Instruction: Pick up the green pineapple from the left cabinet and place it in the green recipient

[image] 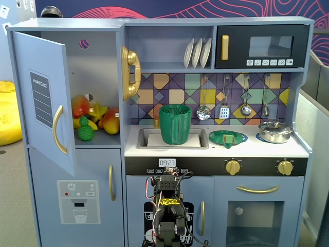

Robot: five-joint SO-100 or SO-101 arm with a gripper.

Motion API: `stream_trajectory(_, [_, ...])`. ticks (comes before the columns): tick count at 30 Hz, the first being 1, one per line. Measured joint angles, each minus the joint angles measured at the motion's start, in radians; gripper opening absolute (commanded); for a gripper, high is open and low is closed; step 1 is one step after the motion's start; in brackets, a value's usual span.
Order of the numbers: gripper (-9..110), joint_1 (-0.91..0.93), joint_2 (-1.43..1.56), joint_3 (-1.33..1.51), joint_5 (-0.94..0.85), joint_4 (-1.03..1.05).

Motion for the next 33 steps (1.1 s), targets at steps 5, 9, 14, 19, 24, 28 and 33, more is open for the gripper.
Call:
stream_trajectory(5, [0,0.000,0.000,0.000,0.000,0.000])
stream_trajectory(9, [0,0.000,0.000,0.000,0.000,0.000])
stream_trajectory(14, [0,0.000,0.000,0.000,0.000,0.000])
stream_trajectory(19, [0,0.014,0.000,0.000,0.000,0.000])
stream_trajectory(24, [0,-0.017,0.000,0.000,-0.009,0.000])
stream_trajectory(28, [0,-0.123,-0.003,0.003,-0.008,-0.035])
stream_trajectory(33, [2,-0.310,-0.130,-0.025,0.015,-0.374])
